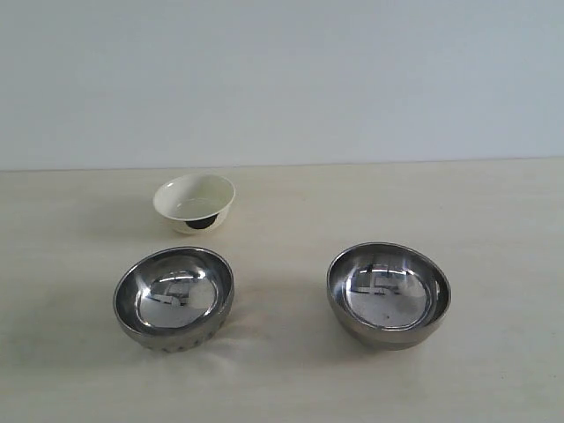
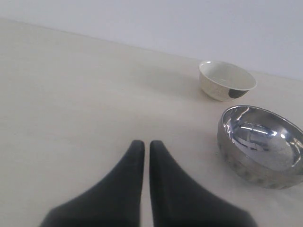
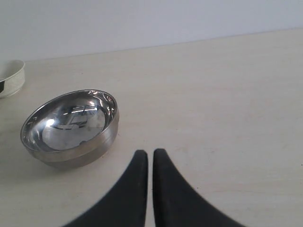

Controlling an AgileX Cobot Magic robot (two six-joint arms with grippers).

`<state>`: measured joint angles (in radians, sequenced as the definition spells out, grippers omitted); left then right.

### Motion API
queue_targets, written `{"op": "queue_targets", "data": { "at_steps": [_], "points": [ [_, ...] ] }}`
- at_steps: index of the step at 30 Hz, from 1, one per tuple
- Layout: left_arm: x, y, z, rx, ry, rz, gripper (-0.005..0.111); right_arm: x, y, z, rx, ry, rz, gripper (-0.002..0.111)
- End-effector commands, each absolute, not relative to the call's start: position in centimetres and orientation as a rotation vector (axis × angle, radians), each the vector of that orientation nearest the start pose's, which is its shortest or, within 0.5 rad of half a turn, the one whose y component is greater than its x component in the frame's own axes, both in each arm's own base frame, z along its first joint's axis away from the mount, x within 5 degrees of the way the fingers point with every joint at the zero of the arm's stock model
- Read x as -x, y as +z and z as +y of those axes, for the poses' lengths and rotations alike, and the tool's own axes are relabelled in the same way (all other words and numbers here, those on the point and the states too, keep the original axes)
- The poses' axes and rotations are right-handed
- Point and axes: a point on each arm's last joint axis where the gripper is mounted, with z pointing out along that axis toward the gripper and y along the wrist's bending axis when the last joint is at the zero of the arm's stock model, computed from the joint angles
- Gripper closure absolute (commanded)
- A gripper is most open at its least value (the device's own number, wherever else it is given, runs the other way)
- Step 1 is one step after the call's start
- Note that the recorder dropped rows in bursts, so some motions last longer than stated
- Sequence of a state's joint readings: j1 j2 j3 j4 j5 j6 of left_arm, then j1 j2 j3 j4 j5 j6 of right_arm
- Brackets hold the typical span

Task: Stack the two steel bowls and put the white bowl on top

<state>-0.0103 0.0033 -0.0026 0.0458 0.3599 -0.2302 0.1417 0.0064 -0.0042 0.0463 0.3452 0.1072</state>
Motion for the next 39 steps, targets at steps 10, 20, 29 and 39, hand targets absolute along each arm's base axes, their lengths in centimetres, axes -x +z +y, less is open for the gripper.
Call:
{"op": "queue_targets", "data": {
  "at_steps": [10, 20, 29, 39],
  "points": [
    [-5.3, 18.1, 0.1, 0.172, -0.121, 1.837, 0.103, -5.3, 18.3, 0.9, 0.004, 0.211, 1.826, 0.108],
    [-5.3, 18.1, 0.1, 0.172, -0.121, 1.837, 0.103, -5.3, 18.3, 0.9, 0.004, 0.211, 1.826, 0.108],
    [-5.3, 18.1, 0.1, 0.172, -0.121, 1.837, 0.103, -5.1, 18.1, 1.5, -0.305, 0.539, 1.855, 0.108],
    [-5.3, 18.1, 0.1, 0.172, -0.121, 1.837, 0.103, -5.0, 18.7, 2.4, -0.763, 1.041, 1.738, 0.108]
  ]
}}
